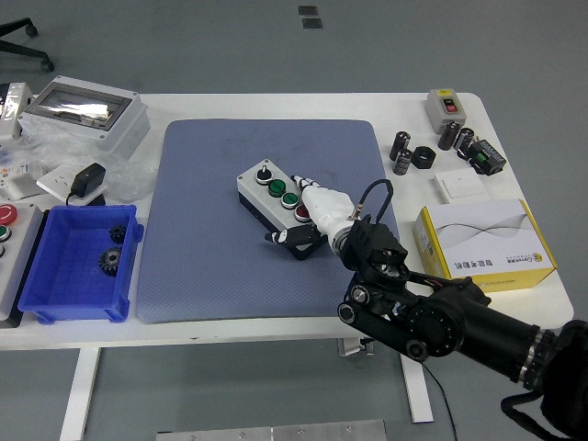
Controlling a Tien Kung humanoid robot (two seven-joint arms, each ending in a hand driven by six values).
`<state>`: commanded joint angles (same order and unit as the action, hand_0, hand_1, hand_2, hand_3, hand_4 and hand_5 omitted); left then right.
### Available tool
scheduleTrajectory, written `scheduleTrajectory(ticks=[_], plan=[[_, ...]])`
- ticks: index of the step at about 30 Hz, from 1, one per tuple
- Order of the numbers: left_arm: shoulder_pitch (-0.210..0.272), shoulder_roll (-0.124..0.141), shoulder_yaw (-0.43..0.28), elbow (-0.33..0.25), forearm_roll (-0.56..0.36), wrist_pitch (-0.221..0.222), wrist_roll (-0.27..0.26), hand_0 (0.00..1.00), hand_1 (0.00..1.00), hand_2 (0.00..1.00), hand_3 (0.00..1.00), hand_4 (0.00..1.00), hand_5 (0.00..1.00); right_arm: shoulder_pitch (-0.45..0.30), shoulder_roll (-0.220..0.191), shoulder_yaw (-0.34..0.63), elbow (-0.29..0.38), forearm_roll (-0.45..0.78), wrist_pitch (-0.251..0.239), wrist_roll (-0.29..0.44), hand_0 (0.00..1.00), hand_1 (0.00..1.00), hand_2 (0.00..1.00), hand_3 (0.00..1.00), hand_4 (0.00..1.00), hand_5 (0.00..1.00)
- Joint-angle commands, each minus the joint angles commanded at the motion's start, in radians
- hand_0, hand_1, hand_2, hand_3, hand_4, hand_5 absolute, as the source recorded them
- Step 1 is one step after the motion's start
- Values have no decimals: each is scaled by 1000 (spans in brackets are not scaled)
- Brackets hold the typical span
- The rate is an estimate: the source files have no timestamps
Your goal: Pick up the button,place it on the desk,press the button,press the button
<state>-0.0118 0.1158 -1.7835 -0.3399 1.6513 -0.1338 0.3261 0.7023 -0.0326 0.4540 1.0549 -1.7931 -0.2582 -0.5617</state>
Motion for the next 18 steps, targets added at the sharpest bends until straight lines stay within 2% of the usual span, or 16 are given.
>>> scheduleTrajectory(ticks=[5,6,11,12,16,17,18], plan=[[0,1,0,3,-1,-1,-8,490,458,453,745,2,2,1,0,-8,-3,-10,1,-6,332,766,969,998,974,443],[0,1,0,5,-1,-1,-12,489,459,454,742,2,2,1,0,-10,-3,-15,0,-8,276,665,834,998,894,292],[0,2,1,17,-2,-4,-37,489,459,454,742,2,2,4,1,-15,-8,-56,-1,-22,276,665,834,998,894,292],[-1,2,1,20,-3,-4,-43,489,459,456,741,2,2,4,1,-16,-9,-66,0,-25,207,516,585,998,722,117],[-2,3,3,25,-6,-2,-57,489,459,456,741,2,2,5,1,-16,-8,-104,2,-31,207,516,585,998,722,117],[-2,3,4,27,-8,-1,-62,492,461,458,738,2,2,5,0,-14,-6,-115,2,-32,147,426,449,985,541,101],[-1,4,5,29,-9,0,-65,492,461,458,738,2,2,5,0,-13,-5,-123,2,-31,147,426,449,985,541,101]])
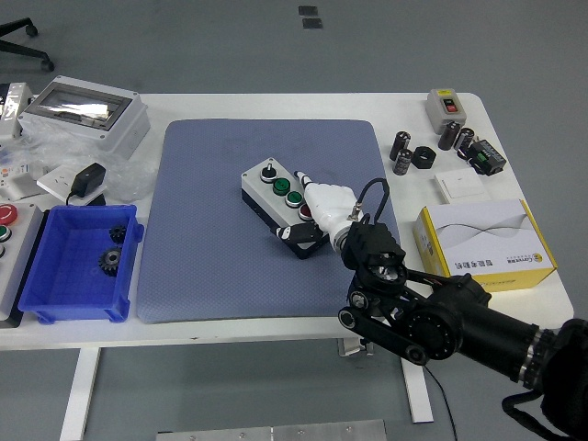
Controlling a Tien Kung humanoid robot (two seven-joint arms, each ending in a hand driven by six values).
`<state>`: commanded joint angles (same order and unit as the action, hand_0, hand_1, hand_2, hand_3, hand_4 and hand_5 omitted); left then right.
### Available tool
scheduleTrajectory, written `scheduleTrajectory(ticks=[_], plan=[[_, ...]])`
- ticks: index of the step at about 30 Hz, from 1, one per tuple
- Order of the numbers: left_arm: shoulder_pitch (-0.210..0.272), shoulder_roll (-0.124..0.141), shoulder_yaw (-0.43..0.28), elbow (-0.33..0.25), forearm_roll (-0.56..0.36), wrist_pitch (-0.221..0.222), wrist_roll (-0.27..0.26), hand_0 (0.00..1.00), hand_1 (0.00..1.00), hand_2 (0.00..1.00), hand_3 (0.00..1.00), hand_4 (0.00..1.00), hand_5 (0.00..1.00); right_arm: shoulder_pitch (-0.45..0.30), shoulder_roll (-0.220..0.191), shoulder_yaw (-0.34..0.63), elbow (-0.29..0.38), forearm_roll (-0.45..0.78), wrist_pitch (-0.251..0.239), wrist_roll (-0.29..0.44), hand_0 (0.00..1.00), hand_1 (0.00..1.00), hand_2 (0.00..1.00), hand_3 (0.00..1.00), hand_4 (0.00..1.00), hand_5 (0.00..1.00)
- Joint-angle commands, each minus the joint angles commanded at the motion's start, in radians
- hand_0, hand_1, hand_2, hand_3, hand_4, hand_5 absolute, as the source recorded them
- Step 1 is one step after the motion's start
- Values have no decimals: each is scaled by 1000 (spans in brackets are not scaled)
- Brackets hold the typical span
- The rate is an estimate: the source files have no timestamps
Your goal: Pick up the button,place it on the desk,press the button,press the button
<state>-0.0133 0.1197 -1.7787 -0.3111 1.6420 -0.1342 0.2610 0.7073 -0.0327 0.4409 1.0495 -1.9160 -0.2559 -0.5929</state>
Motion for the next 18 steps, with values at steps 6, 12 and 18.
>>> scheduleTrajectory(ticks=[6,12,18], plan=[[-1,3,4,6,-10,8,-18,491,462,458,738,2,2,-1,-3,-7,6,-31,8,15,114,362,390,736,284,2],[1,3,8,8,-17,12,-23,494,465,461,738,2,2,-3,-3,-16,-1,-42,1,22,79,292,353,534,19,2],[1,4,11,9,-21,16,-23,495,466,462,738,2,2,-7,-5,-5,-10,-56,-38,51,60,267,349,455,2,2]])
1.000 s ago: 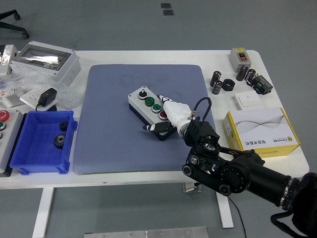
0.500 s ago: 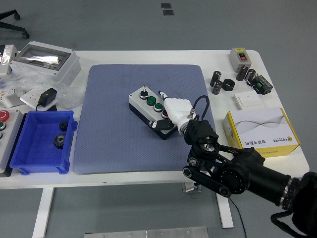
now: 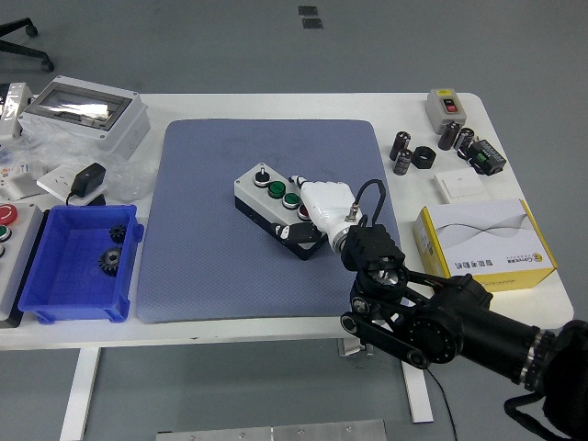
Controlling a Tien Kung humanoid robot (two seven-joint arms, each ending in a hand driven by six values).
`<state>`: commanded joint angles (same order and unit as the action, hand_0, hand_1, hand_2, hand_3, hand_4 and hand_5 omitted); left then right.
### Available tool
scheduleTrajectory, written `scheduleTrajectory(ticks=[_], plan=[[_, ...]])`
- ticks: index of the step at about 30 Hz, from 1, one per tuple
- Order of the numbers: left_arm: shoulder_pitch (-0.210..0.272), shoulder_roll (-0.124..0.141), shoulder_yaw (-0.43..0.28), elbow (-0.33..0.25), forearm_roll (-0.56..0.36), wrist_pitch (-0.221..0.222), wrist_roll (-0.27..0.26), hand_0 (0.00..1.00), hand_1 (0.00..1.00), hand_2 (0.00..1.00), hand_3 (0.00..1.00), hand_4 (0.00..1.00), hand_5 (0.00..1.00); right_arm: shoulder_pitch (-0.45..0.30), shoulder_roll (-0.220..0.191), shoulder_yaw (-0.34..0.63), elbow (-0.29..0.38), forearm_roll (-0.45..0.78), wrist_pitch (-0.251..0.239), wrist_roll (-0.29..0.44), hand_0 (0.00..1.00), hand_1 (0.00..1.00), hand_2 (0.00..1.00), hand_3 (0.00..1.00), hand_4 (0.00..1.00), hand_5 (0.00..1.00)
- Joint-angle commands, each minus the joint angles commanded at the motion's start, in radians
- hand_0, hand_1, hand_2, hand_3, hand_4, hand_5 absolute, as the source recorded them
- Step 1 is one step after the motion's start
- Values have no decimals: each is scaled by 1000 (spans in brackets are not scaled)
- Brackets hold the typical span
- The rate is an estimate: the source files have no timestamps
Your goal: Pick up the button,place it on the desk,press the button,press the button
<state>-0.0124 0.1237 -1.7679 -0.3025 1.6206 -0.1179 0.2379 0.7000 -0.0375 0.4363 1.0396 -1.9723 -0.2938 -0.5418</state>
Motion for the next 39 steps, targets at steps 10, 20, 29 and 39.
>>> scheduleTrajectory(ticks=[10,20,29,39], plan=[[-1,-3,2,-1,3,7,5,494,465,462,738,2,2,-8,-33,34,36,76,-89,156,61,257,337,367,2,2],[-3,-7,7,-3,8,18,20,493,465,464,738,2,2,36,-150,-56,152,88,-38,420,72,261,344,371,29,2],[-10,-9,5,-4,21,13,25,489,459,461,738,2,2,81,-170,-112,84,-9,-56,610,106,272,346,378,16,2],[-15,-9,-4,-5,31,8,27,488,457,460,738,2,2,97,-158,-157,19,0,-59,656,128,285,346,385,23,2]])
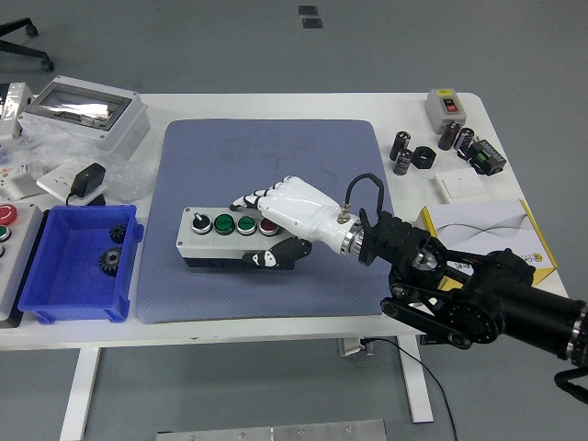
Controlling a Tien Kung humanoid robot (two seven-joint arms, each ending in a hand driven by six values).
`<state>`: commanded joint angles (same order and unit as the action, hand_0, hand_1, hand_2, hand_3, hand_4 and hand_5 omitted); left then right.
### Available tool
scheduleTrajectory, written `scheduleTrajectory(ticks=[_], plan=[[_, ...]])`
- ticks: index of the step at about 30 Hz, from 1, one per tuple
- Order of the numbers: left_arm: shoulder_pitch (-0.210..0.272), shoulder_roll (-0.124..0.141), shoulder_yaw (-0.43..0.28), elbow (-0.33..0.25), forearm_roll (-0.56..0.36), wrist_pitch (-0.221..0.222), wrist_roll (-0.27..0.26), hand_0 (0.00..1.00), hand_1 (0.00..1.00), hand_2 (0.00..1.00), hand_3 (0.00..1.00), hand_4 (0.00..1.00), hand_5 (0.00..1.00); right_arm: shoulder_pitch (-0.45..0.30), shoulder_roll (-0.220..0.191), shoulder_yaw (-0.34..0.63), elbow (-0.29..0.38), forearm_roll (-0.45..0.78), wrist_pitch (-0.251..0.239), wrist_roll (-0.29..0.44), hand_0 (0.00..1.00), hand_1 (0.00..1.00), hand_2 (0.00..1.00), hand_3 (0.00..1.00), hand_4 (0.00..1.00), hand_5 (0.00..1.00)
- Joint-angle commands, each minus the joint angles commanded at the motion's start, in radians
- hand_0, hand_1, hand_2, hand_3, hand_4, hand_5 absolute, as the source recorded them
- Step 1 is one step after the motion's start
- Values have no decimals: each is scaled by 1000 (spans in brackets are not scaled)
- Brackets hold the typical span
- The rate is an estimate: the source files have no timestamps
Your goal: Pick up the button,place it on the desk,press the button,press the button
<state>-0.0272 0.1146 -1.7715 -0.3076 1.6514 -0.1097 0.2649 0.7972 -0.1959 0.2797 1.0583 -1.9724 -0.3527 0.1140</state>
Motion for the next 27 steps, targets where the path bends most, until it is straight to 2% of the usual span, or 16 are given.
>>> scheduleTrajectory(ticks=[6,19,20,25,26,27], plan=[[-2,-2,-2,-1,2,-3,6,487,457,460,738,2,2,-12,14,7,-53,-15,-1,12,142,304,348,399,19,2],[-4,-2,-1,-3,3,-6,21,484,456,460,739,2,2,-20,15,50,-54,-56,26,17,155,320,361,429,25,2],[-4,-2,-2,-3,3,-6,21,483,456,459,738,2,2,-19,15,51,-54,-56,30,18,177,380,514,625,2,2],[-5,-1,-2,-3,2,-6,23,483,456,459,738,2,2,-17,16,55,-57,-53,44,22,177,380,514,625,2,2],[-5,0,-2,-4,1,-7,24,482,455,458,736,2,2,-16,16,56,-57,-53,46,22,220,509,639,773,134,2],[-5,0,-3,-4,1,-7,24,482,455,458,736,2,2,-16,16,56,-57,-53,48,23,220,509,639,773,134,2]])
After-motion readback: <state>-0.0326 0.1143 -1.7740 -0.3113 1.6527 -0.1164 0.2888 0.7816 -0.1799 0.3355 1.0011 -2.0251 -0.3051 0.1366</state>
